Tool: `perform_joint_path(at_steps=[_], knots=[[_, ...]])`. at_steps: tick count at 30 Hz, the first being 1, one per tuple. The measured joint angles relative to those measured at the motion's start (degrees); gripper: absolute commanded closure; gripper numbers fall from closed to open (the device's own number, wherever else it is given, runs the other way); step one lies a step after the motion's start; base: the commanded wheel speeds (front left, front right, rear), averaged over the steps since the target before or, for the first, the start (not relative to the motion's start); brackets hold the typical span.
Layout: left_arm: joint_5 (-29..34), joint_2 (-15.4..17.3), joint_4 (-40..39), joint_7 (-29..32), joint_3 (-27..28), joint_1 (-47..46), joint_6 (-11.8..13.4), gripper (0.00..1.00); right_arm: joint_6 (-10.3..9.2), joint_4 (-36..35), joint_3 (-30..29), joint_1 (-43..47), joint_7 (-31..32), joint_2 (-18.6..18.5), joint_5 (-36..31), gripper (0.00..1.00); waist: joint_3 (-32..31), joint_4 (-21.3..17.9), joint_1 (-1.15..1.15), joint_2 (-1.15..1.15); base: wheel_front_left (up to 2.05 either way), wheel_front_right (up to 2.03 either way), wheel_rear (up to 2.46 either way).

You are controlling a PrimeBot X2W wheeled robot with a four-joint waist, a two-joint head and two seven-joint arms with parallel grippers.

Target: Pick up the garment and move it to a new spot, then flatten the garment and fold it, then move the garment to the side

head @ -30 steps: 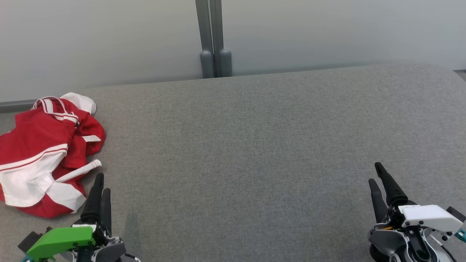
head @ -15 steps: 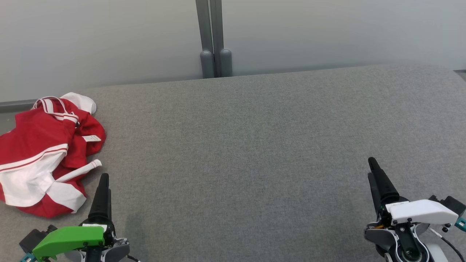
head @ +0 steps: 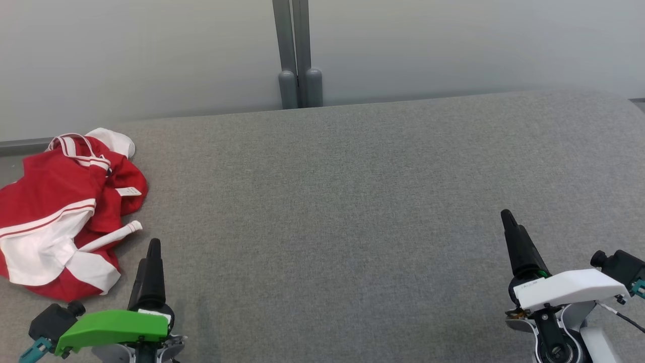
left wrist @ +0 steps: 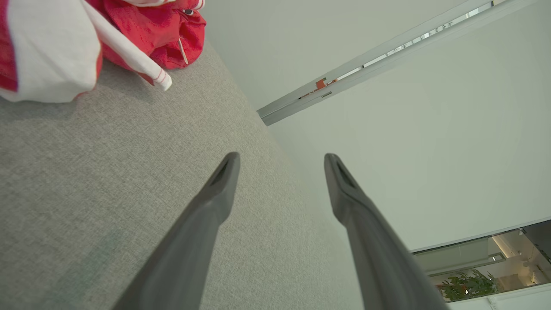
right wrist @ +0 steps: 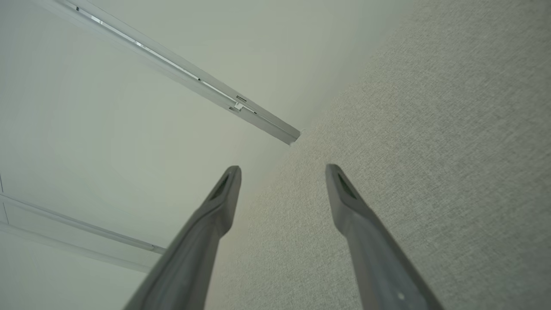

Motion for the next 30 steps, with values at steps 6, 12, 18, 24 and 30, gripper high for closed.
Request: perform_joint_path(at_steps=[6,12,18,24,30], knots=[[9.21,0.05,-0.10,-1.24,-0.85,0.30,0.44,0.00,0.00,-0.70,0.40,0.57,-1.14,-0.26,-7.77,0.00,-0.05,-0.02,0.00,0.00,0.00,0.00,0.00],[15.39,0.05,0.24,-2.43,-1.03,0.77,0.60,0.00,0.00,-0.74,0.87,0.83,-2.38,-0.44,-14.03,0.00,-0.13,-0.12,0.00,0.00,0.00,0.00,0.00],[21.00,0.14,0.24,-3.46,-1.25,0.83,0.73,0.00,0.00,-0.49,1.30,0.88,-3.46,-0.51,-18.98,0.00,-0.11,-0.18,0.00,0.00,0.00,0.00,0.00],[25.73,0.31,-0.02,-4.48,-1.56,0.88,0.53,0.00,0.01,-0.42,1.51,0.99,-4.45,-0.66,-23.54,0.00,0.08,-0.20,0.00,0.00,0.00,0.00,0.00],[30.59,0.64,-0.42,-5.46,-1.58,0.89,0.45,0.00,0.01,-0.44,1.70,0.99,-5.50,-0.88,-27.98,0.00,0.30,-0.23,0.00,0.00,0.00,0.00,0.00]])
